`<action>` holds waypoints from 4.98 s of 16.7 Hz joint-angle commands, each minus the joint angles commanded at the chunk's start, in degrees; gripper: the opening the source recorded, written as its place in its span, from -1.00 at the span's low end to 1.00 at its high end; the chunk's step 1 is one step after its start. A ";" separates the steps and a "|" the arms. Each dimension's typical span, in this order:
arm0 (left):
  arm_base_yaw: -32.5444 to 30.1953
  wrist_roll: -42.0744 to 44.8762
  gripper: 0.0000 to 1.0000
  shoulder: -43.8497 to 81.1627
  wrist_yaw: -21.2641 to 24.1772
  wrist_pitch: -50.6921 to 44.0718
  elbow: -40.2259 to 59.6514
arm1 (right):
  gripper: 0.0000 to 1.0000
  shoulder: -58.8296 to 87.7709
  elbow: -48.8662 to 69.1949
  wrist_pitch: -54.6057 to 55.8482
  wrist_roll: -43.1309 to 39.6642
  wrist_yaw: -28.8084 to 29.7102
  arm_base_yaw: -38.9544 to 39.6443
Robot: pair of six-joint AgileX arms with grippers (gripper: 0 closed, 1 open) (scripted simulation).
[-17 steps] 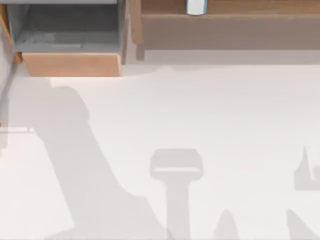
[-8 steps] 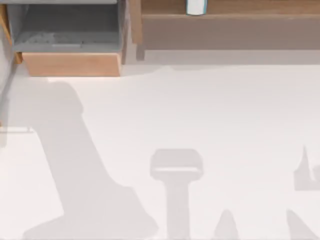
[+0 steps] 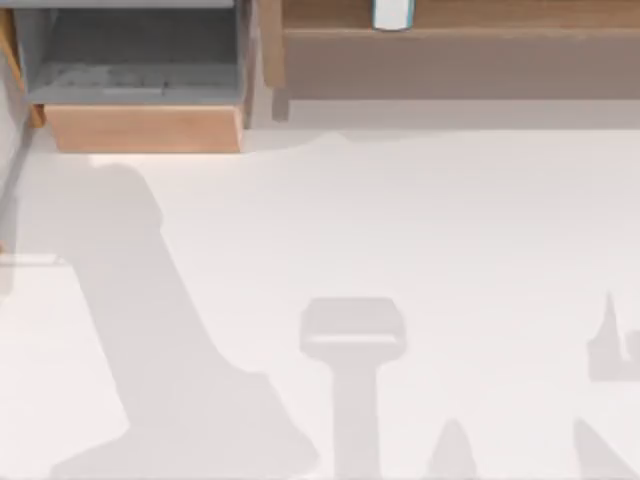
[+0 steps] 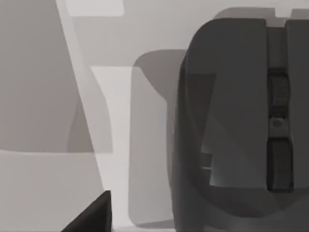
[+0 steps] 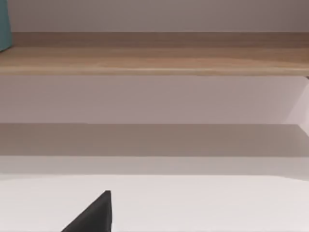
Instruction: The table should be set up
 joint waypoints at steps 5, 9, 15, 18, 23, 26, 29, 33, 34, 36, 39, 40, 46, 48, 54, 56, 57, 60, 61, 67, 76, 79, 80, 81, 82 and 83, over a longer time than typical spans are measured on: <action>-0.04 -0.15 1.00 -0.10 -0.03 2.16 -2.17 | 1.00 0.00 0.00 0.00 0.00 0.00 0.00; -0.45 -0.59 1.00 0.67 -0.10 4.19 -2.97 | 1.00 0.00 0.00 0.00 0.00 0.00 0.00; -0.66 -0.69 0.85 1.24 -0.13 4.63 -3.25 | 1.00 0.00 0.00 0.00 0.00 0.00 0.00; -0.66 -0.69 0.40 1.24 -0.13 4.63 -3.25 | 1.00 0.00 0.00 0.00 0.00 0.00 0.00; -0.66 -0.69 -0.36 1.24 -0.13 4.63 -3.25 | 1.00 0.00 0.00 0.00 0.00 0.00 0.00; -0.66 -0.69 -0.81 1.24 -0.13 4.63 -3.25 | 1.00 0.00 0.00 0.00 0.00 0.00 0.00; -0.66 -0.69 -1.00 1.24 -0.13 4.63 -3.25 | 1.00 0.00 0.00 0.00 0.00 0.00 0.00; -0.66 -0.69 -1.00 1.24 -0.13 4.63 -3.25 | 1.00 0.00 0.00 0.00 0.00 0.00 0.00; -0.66 -0.69 -1.00 1.24 -0.13 4.63 -3.25 | 1.00 0.00 0.00 0.00 0.00 0.00 0.00; -0.52 -0.60 -1.00 1.02 -0.15 4.64 -3.28 | 1.00 0.00 0.00 0.00 0.00 0.00 0.00; -0.28 -0.08 -1.00 -0.42 -0.42 4.80 -4.06 | 1.00 0.00 0.00 0.00 0.00 0.00 0.00; -0.14 0.48 -1.00 -1.66 -0.62 4.87 -5.08 | 1.00 0.00 0.00 0.00 0.00 0.00 0.00; 0.45 5.94 -1.00 -17.85 -0.86 9.17 -13.99 | 1.00 0.00 0.00 0.00 0.00 0.00 0.00; 1.68 8.14 -1.00 -24.77 -0.76 10.60 -18.39 | 1.00 0.00 0.00 0.00 0.00 0.00 0.00; 8.30 11.05 -1.00 -42.57 -1.88 14.30 -41.84 | 1.00 0.00 0.00 0.00 0.00 0.00 0.00; 10.06 10.48 -1.00 -46.59 -2.63 16.05 -51.60 | 1.00 0.00 0.00 0.00 0.00 0.00 0.00; 10.75 9.88 -1.00 -48.10 -3.00 17.11 -56.66 | 1.00 0.00 0.00 0.00 0.00 0.00 0.00; 11.74 7.05 -1.00 -51.79 -3.69 21.31 -71.20 | 1.00 0.00 0.00 0.00 0.00 0.00 0.00; 11.83 6.01 -1.00 -52.95 -3.71 22.86 -75.60 | 1.00 0.00 0.00 0.00 0.00 0.00 0.00; 12.45 1.05 -1.00 -60.05 -1.53 31.71 -93.07 | 1.00 0.00 0.00 0.00 0.00 0.00 0.00; 12.36 0.40 -1.00 -61.58 -0.47 33.61 -95.51 | 1.00 0.00 0.00 0.00 0.00 0.00 0.00; 11.33 1.38 -1.00 -62.10 0.48 34.73 -95.62 | 1.00 0.00 0.00 0.00 0.00 0.00 0.00; 10.78 1.88 -1.00 -62.32 0.97 35.34 -95.74 | 1.00 0.00 0.00 0.00 0.00 0.00 0.00; 10.23 2.41 -1.00 -62.55 1.49 35.99 -95.83 | 1.00 0.00 0.00 0.00 0.00 0.00 0.00; 9.70 2.92 -1.00 -62.83 1.98 36.66 -95.85 | 1.00 0.00 0.00 0.00 0.00 0.00 0.00; 9.21 3.38 -1.00 -63.12 2.42 37.33 -95.81 | 1.00 0.00 0.00 0.00 0.00 0.00 0.00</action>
